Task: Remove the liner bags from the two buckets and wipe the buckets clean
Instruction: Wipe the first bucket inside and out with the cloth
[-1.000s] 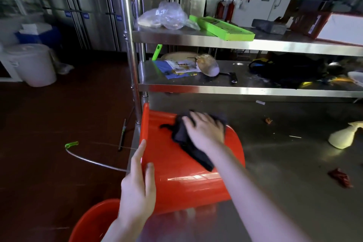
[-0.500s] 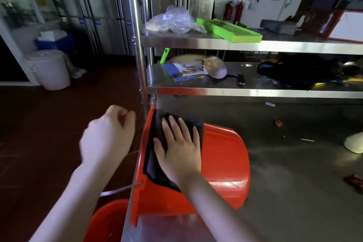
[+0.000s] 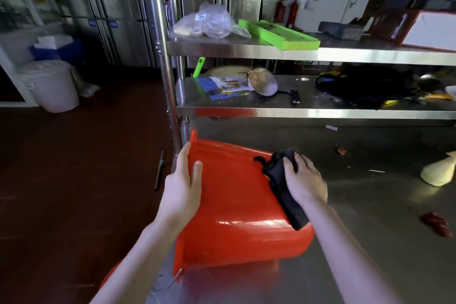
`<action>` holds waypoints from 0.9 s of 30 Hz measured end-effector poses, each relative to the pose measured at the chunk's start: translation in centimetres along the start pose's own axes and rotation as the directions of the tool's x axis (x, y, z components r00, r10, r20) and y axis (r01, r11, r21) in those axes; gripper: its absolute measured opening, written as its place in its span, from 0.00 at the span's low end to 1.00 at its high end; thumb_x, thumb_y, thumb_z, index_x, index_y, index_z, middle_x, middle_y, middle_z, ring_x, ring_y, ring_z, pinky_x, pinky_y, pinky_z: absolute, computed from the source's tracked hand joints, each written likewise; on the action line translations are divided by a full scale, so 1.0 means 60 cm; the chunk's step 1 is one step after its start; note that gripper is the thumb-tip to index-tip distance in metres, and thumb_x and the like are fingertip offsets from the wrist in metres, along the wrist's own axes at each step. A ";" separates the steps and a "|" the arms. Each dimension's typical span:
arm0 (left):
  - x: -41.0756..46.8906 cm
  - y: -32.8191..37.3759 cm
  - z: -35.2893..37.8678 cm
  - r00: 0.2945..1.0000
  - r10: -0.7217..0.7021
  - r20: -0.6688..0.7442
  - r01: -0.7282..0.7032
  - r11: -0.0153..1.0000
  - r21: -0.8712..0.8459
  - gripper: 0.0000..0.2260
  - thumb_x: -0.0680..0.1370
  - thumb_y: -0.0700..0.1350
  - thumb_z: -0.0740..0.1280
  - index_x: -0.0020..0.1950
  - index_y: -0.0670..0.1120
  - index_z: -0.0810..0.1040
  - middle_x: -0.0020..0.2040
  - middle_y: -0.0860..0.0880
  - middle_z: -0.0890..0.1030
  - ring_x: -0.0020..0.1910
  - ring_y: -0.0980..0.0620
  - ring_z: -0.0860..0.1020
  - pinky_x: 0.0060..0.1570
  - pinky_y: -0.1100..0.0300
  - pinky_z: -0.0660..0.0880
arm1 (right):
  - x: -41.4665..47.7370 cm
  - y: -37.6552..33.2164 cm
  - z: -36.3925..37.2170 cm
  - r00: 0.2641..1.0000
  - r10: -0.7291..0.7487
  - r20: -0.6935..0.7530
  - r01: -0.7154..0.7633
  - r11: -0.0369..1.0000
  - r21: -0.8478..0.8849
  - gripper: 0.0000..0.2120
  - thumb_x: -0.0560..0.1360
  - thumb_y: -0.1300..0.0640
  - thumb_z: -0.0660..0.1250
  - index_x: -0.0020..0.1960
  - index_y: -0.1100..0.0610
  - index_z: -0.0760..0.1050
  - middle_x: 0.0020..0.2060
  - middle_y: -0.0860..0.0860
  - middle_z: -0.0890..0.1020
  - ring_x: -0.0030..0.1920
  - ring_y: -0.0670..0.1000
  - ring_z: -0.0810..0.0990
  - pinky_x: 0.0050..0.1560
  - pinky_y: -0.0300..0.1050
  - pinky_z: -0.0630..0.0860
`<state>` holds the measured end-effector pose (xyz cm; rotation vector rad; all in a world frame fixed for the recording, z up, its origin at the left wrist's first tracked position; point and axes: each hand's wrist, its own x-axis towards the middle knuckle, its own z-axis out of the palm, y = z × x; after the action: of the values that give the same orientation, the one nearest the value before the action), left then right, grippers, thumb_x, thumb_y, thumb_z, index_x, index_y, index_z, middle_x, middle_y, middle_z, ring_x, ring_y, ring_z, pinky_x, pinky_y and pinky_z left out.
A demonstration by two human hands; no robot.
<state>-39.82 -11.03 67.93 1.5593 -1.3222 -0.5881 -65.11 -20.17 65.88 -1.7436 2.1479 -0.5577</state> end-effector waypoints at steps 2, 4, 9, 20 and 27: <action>-0.009 -0.007 0.005 1.000 0.003 -0.019 -0.003 1.000 -0.027 0.23 0.82 0.58 0.52 0.77 0.59 0.56 0.25 0.50 0.73 0.22 0.54 0.69 0.24 0.59 0.68 | -0.012 -0.043 0.015 0.996 -0.062 -0.065 0.054 0.991 -0.120 0.26 0.80 0.38 0.47 0.74 0.46 0.62 0.75 0.45 0.64 0.75 0.51 0.60 0.72 0.54 0.58; -0.007 -0.012 0.007 0.998 0.017 -0.057 -0.017 1.000 0.003 0.22 0.82 0.58 0.52 0.76 0.60 0.58 0.25 0.51 0.74 0.21 0.58 0.70 0.24 0.66 0.67 | -0.054 -0.113 0.043 0.938 -0.321 -0.129 0.291 0.934 -0.208 0.25 0.80 0.39 0.49 0.74 0.46 0.64 0.73 0.45 0.67 0.73 0.50 0.63 0.71 0.53 0.59; -0.003 -0.020 -0.012 0.998 -0.002 -0.070 0.002 1.000 0.002 0.20 0.83 0.54 0.52 0.76 0.60 0.61 0.60 0.51 0.80 0.51 0.66 0.78 0.43 0.79 0.68 | -0.133 -0.194 0.077 0.688 -0.726 0.002 0.711 0.672 -0.208 0.30 0.78 0.36 0.45 0.77 0.46 0.58 0.77 0.45 0.60 0.77 0.50 0.57 0.74 0.56 0.56; -0.096 -0.049 -0.022 0.991 0.132 -0.006 -0.132 0.986 -0.105 0.22 0.79 0.60 0.50 0.74 0.68 0.53 0.25 0.50 0.70 0.21 0.56 0.66 0.23 0.65 0.64 | 0.003 -0.045 0.002 0.990 -0.075 0.119 0.090 0.988 -0.129 0.29 0.78 0.34 0.45 0.73 0.45 0.65 0.74 0.46 0.65 0.74 0.53 0.62 0.72 0.55 0.59; -0.108 -0.056 -0.043 0.996 0.090 0.006 -0.087 0.973 -0.214 0.17 0.82 0.53 0.53 0.71 0.65 0.61 0.49 0.61 0.82 0.44 0.66 0.80 0.43 0.75 0.71 | -0.167 -0.217 0.073 0.759 -0.647 -0.069 0.625 0.755 -0.197 0.27 0.79 0.39 0.49 0.73 0.49 0.67 0.72 0.47 0.70 0.72 0.52 0.67 0.71 0.57 0.61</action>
<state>-37.99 -4.28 64.59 1.3171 -1.2878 -0.6645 -49.86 -13.15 68.42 -2.6227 1.6547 -0.6866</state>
